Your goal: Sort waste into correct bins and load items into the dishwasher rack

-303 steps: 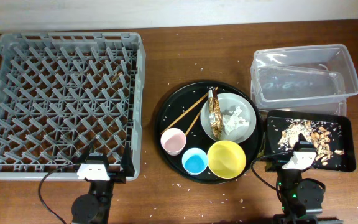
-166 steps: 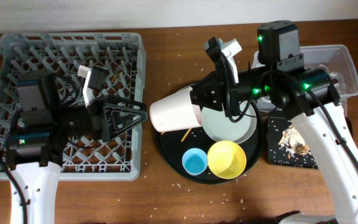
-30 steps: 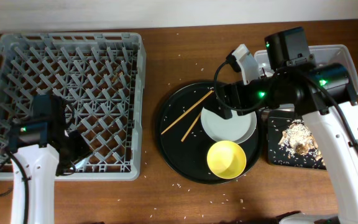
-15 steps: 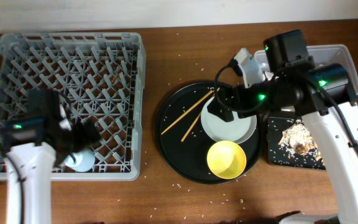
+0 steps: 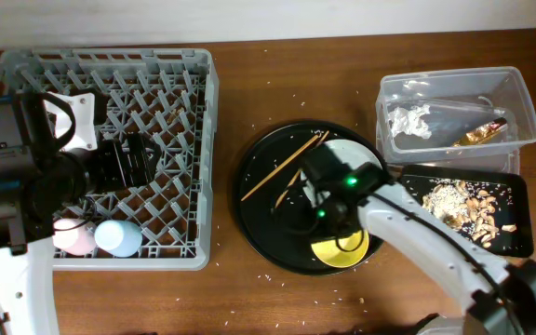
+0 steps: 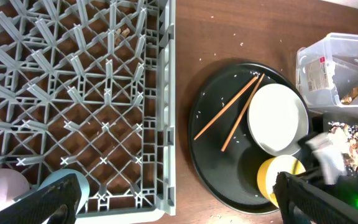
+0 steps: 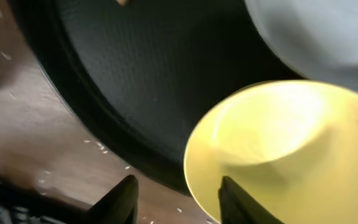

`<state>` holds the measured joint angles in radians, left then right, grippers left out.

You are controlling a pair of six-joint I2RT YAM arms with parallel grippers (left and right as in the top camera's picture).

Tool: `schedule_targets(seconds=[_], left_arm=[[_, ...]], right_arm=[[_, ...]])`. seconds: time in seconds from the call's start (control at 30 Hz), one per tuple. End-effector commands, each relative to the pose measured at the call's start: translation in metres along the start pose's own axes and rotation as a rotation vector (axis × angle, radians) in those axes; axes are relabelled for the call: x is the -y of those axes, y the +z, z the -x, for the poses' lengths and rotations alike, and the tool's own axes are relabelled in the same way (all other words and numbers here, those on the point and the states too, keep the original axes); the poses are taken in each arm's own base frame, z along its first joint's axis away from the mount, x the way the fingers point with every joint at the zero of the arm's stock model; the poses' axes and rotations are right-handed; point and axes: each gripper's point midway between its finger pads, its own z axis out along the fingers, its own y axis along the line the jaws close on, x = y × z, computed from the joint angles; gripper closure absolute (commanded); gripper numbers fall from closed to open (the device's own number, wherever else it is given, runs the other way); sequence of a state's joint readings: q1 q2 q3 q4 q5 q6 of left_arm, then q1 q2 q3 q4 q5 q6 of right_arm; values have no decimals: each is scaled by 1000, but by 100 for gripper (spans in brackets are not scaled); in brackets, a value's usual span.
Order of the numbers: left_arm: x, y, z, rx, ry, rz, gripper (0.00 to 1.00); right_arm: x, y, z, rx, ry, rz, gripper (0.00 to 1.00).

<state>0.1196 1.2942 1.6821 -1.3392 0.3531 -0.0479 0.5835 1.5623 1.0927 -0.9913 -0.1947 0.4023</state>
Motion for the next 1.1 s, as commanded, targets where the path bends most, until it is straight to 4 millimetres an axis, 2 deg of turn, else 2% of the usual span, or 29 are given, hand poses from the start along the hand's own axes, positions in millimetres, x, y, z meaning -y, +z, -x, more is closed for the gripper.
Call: schedule_targets(seconds=[0.0,0.07,0.1,0.13,0.17,0.23,0.3,0.33,0.37,0.4,0.43,0.5,0.53,0.63,0.7,0.73,0.83,0.9,0.93,1.03,1.07], left_arm=[[4,0,-1,-5,19,-19,1],[4,0,-5,-21,12,-18,1],[4,-1,-6,-27,11,-18,1],[3,-1,-8,-33,8,-18,1],[3,-1,-8,-36,7,-18,1],[3,-1,-8,-35,7,-18,1],[3,-1,-8,-34,8,-18,1],[3,-1,-8,-34,8,-18,1],[3,-1,-8,-34,8,-17,1],[3,-1,-8,-35,7,-17,1],[3,-1,-8,-35,7,-17,1],[3,-1,-8,-35,7,-17,1],[3,-1,-8,-34,8,-17,1],[3,-1,-8,-35,7,-17,1],[3,-1,-8,-35,7,-17,1],[3,-1,-8,-35,7,-17,1],[3,-1,-8,-34,8,-17,1],[3,-1,-8,-35,7,-17,1],[3,-1,-8,-35,7,-17,1],[3,-1,-8,-35,7,-17,1],[3,-1,-8,-35,7,-17,1]], right_arm=[[15,38,-7,-91,-49,-137,58],[20,52,-6,-158,-22,-151,59],[21,54,-5,-172,-15,-150,66],[22,55,-5,-177,-11,-150,83],[22,54,-5,-179,-9,-151,96],[20,47,-4,-181,-9,-153,96],[8,16,13,-98,-15,-116,96],[4,-12,25,-26,7,-61,96],[4,-30,32,16,32,-18,96],[12,-64,41,104,98,90,96],[22,-86,46,158,119,164,96],[58,-130,49,273,164,325,96],[86,-142,47,310,214,374,96],[155,-153,44,453,400,609,96],[172,-154,37,472,469,649,96],[169,-155,35,469,461,638,96],[132,-141,23,357,279,365,96],[88,-111,5,195,126,132,96],[63,-96,-1,137,29,73,96],[-6,-48,-15,18,-181,15,96],[-27,-24,-14,-12,-241,-2,96]])
